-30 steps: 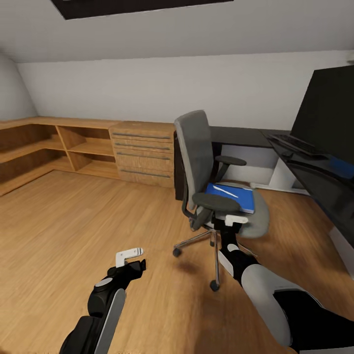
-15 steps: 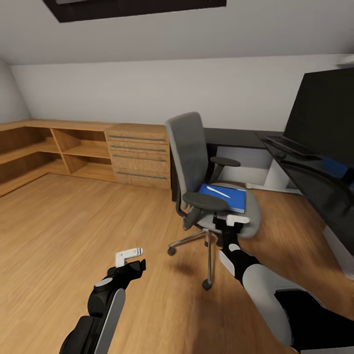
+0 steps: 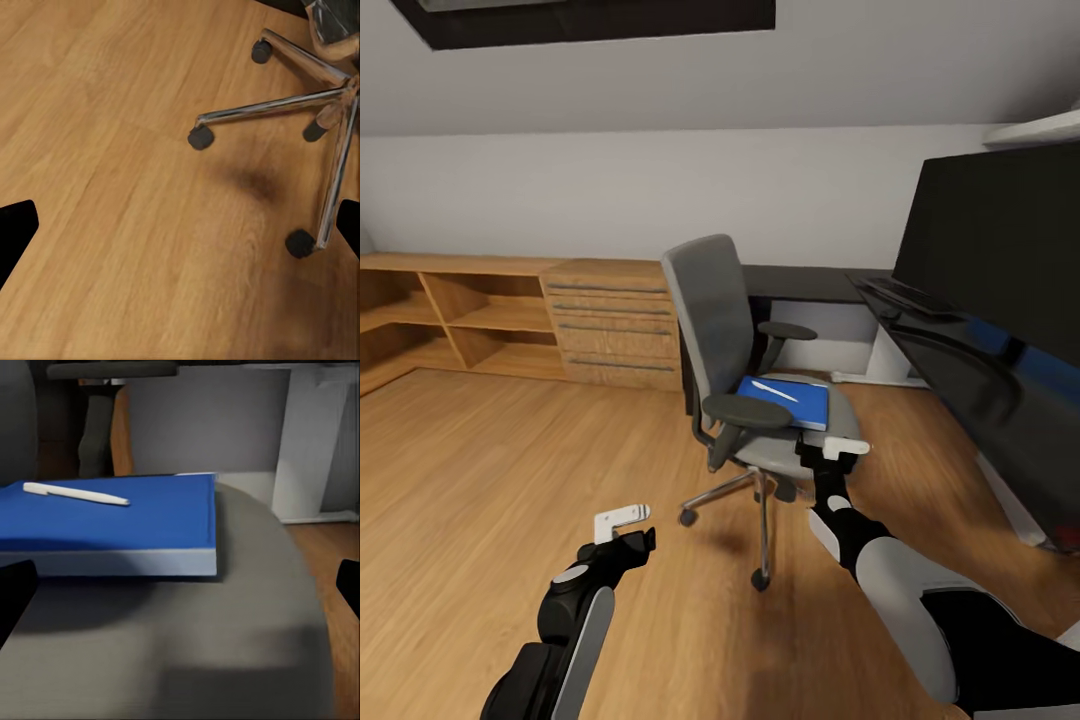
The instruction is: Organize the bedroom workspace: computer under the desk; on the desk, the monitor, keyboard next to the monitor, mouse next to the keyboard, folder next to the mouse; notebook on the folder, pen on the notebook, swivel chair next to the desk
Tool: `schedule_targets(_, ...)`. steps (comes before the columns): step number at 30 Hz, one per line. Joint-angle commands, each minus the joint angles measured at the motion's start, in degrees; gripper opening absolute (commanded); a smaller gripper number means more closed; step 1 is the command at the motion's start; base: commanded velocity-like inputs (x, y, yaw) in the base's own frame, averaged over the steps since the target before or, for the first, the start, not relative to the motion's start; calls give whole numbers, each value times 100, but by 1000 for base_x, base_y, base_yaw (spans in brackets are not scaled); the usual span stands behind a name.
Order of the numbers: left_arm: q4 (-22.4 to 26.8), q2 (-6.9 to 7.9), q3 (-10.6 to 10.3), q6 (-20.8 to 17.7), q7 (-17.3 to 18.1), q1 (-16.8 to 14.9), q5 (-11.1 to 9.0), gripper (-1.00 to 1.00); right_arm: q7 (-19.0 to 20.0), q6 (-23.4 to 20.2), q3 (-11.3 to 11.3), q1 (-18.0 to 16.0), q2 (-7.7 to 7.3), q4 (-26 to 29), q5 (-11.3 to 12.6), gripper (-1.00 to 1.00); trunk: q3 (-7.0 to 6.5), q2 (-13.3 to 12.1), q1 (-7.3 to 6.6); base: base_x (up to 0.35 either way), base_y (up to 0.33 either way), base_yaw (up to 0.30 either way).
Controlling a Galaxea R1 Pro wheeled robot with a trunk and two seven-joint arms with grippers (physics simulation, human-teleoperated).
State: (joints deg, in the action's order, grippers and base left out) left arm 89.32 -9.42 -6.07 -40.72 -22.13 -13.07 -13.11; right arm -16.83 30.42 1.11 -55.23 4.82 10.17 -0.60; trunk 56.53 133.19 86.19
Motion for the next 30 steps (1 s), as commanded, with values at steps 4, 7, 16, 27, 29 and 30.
schedule_targets(4, 6, 1, 54, -12, -55, -3, -61, 100, -31, 12, 16, -5, -14, -12, -6, 100, -11, 2, -1, 0, 0, -118)
schedule_targets(7, 6, 1, 84, -10, -55, -3, -60, 100, -31, 14, 19, -5, -6, -14, -5, 100, -15, 2, -1, 0, 0, -37)
schedule_targets(16, 6, 2, 118, -7, -51, -3, -60, 100, -38, -24, -89, -5, -23, -9, 153, 100, -18, 2, -1, 0, 0, -10)
schedule_targets(27, 120, 2, 121, -12, -54, -3, -60, 100, 12, -93, -1051, -5, -22, 16, 2048, 100, -18, 2, -1, 0, 0, 0)
schedule_targets(29, 129, 2, 124, -13, -55, -3, -60, 100, 12, -72, -1067, -5, -12, 18, 2090, 100, -18, 2, -1, 0, 0, 0)
schedule_targets(30, 130, 2, 129, -14, -55, -3, -60, 100, 12, -61, -1069, -5, -8, 18, 2099, 100, -18, 2, -1, 0, 0, 0)
